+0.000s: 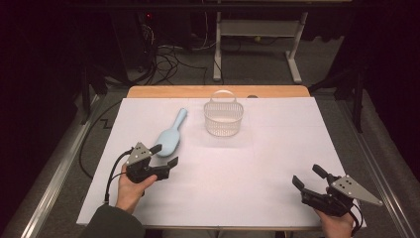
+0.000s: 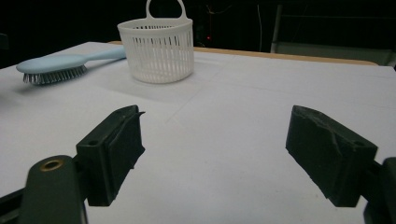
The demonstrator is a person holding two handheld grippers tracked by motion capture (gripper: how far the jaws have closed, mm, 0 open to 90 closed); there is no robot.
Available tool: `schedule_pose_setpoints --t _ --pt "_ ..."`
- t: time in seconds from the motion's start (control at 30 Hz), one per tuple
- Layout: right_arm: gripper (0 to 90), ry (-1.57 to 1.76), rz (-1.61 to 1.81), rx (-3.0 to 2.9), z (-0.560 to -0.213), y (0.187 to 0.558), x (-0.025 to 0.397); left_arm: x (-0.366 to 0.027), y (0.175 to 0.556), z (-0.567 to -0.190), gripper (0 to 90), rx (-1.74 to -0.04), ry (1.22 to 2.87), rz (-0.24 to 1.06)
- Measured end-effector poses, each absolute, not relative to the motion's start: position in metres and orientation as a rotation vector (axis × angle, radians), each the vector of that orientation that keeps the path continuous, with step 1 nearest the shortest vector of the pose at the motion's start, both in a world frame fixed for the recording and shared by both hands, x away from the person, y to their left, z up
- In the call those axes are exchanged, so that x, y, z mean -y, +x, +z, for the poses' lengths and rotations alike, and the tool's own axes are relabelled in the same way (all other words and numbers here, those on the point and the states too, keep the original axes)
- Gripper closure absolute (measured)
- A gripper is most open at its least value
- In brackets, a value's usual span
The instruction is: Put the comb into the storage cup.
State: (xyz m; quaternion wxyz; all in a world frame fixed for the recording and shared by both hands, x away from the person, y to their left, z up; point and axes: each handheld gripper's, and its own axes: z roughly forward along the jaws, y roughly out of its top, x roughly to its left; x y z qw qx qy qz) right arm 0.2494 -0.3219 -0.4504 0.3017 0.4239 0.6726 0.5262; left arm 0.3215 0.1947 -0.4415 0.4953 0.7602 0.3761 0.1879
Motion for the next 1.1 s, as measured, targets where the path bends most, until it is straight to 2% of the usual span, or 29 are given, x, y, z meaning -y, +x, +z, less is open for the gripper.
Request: schedule_pose_setpoints --t 1.1 --pt "19.2 1.122 1.400 -1.789 -0.451 0.250 0.321 -0.164 0.357 -0.435 25.6 -0.893 1.899 0.434"
